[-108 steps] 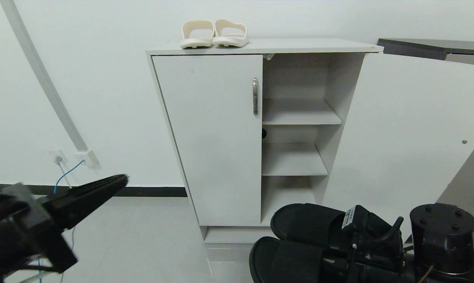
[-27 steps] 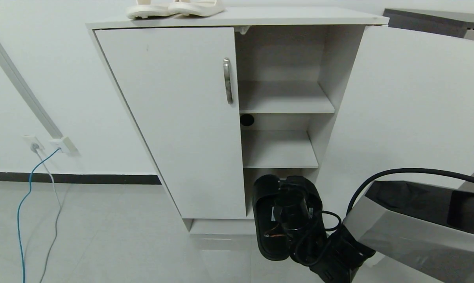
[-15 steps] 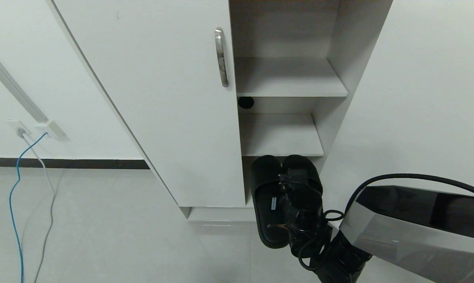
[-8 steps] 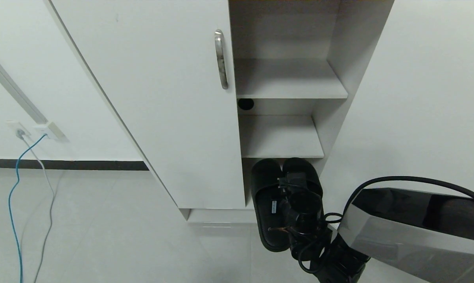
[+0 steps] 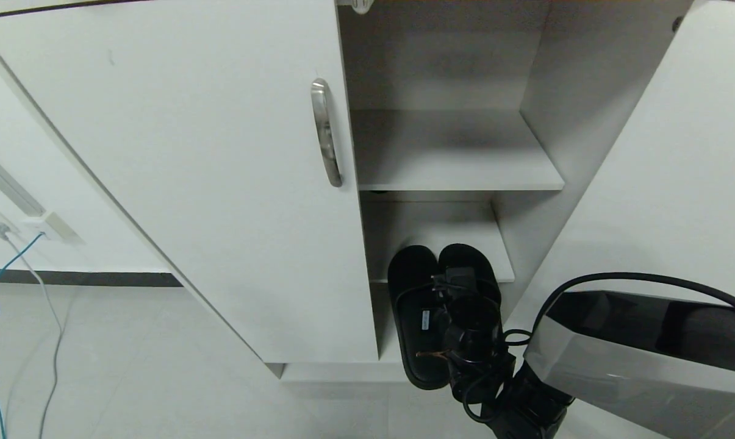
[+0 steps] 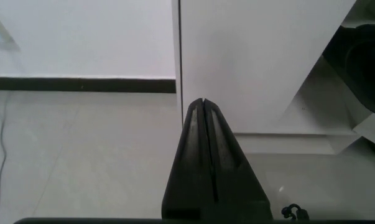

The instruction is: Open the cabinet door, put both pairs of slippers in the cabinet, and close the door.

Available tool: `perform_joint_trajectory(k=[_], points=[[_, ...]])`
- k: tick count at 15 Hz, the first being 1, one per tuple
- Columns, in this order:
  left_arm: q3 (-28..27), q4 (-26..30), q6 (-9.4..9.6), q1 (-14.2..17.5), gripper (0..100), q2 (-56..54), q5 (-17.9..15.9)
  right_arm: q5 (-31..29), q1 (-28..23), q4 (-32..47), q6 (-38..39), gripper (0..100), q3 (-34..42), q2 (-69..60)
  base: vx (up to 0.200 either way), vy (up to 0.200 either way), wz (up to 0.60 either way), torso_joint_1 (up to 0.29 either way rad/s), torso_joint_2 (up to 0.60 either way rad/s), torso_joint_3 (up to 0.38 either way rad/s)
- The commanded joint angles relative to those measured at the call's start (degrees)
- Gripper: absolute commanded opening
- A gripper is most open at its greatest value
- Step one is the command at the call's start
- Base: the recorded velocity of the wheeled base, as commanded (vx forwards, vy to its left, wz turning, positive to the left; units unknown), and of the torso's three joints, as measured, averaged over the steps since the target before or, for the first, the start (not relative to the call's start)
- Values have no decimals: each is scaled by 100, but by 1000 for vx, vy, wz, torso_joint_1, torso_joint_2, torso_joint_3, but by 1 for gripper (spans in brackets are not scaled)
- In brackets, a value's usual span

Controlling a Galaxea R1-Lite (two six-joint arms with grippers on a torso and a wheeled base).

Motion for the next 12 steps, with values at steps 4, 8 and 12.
perform_joint_trajectory(k=[4, 8, 12], points=[[0, 5, -1, 4, 0, 9, 13, 8, -5, 16, 0, 0, -12, -37, 0, 0, 0, 0, 0, 0], [0, -4, -1, 4, 0, 9, 4, 175, -172, 192, 0, 0, -179, -29, 0, 0, 0, 0, 0, 0], [0, 5, 8, 4, 0, 9, 13, 333, -357, 1097, 0, 0, -1049, 15, 0, 0, 0, 0, 0, 0]])
